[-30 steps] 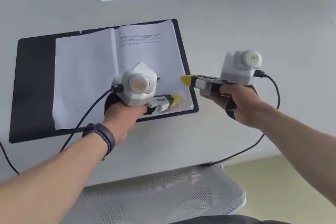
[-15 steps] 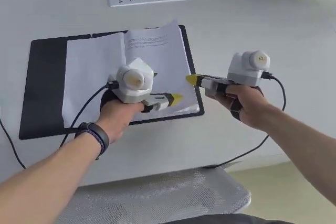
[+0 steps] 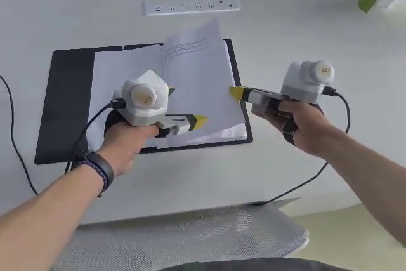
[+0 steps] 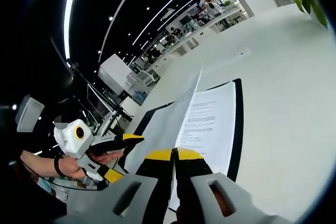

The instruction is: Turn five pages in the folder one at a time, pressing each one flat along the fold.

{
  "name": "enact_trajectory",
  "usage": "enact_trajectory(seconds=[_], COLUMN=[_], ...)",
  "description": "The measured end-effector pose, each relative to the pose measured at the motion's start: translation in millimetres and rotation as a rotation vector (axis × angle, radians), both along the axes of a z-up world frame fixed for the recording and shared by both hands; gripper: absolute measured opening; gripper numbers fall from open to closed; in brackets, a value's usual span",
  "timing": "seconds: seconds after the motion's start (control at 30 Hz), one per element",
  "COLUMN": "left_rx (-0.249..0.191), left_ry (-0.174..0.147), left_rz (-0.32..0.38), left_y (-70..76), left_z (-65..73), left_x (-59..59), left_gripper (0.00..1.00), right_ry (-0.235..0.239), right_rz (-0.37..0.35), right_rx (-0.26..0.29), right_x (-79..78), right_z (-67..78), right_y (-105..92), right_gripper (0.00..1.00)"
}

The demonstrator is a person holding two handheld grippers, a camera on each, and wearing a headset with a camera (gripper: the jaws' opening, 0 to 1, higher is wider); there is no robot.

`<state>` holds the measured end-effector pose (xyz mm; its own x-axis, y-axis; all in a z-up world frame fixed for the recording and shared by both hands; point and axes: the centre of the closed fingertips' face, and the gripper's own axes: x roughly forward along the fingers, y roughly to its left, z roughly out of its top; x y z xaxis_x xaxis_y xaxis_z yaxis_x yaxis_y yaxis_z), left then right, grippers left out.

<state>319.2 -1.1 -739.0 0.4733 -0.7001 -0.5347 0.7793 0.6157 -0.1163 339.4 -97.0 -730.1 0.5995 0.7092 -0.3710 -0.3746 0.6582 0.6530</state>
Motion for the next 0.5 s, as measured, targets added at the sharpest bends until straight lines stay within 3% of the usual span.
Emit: enact_trajectory(seconds=[0.5], left_rx=[-0.008], left_ry=[-0.028], left_rz=[0.104], left_y=[66.2], left_z=[16.9], left_x=[-8.5], left_gripper=[0.69], right_ry=[-0.080], right_rz=[0.066], right_rx=[0.045], right_x=[3.5], right_z=[43.7], right_y=[37.8], right_gripper=[0.00])
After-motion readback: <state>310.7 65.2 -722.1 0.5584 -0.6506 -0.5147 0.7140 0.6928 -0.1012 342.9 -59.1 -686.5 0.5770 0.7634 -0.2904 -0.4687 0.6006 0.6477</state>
